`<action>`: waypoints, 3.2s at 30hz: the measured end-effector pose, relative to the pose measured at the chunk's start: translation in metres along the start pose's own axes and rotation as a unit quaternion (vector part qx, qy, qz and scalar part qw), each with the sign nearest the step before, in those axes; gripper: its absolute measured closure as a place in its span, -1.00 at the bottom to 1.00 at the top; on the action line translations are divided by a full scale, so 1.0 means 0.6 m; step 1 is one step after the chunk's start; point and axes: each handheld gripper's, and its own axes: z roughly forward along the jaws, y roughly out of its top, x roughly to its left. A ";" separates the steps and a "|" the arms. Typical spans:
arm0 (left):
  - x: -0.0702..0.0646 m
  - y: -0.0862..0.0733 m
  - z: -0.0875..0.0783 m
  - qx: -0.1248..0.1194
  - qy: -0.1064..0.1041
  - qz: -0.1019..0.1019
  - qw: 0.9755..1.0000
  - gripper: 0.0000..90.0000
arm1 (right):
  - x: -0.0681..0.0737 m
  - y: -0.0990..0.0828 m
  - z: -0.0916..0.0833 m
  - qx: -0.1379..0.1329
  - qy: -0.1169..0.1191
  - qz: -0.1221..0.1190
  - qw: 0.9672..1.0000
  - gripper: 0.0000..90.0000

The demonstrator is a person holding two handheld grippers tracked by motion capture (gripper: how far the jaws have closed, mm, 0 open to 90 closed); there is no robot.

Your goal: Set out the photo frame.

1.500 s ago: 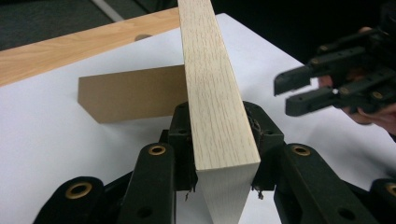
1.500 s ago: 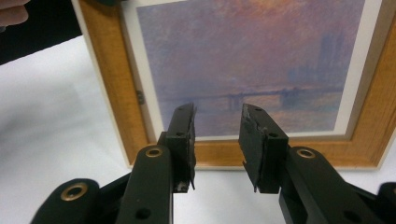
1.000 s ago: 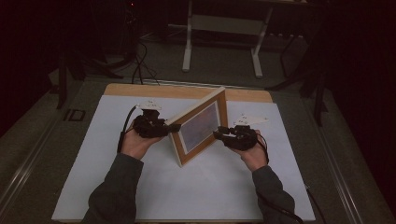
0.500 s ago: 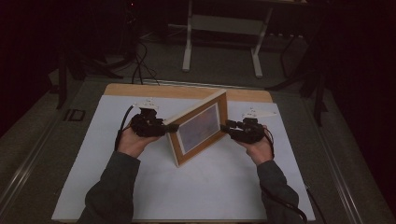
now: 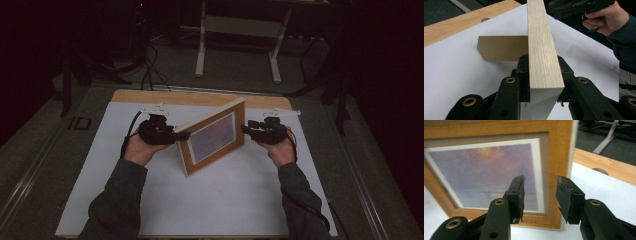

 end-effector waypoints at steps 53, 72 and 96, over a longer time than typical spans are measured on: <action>0.018 0.014 0.007 0.015 -0.067 0.061 0.996 0.57 | -0.034 0.050 0.044 0.023 0.063 -0.061 0.996 -0.40; 0.026 0.013 0.012 0.006 -0.076 0.057 0.995 0.56 | -0.053 0.036 0.026 0.008 0.114 -0.060 0.992 -0.12; 0.029 -0.020 0.007 -0.020 0.006 0.006 1.000 0.33 | -0.065 0.012 0.003 0.002 0.100 -0.047 0.994 0.38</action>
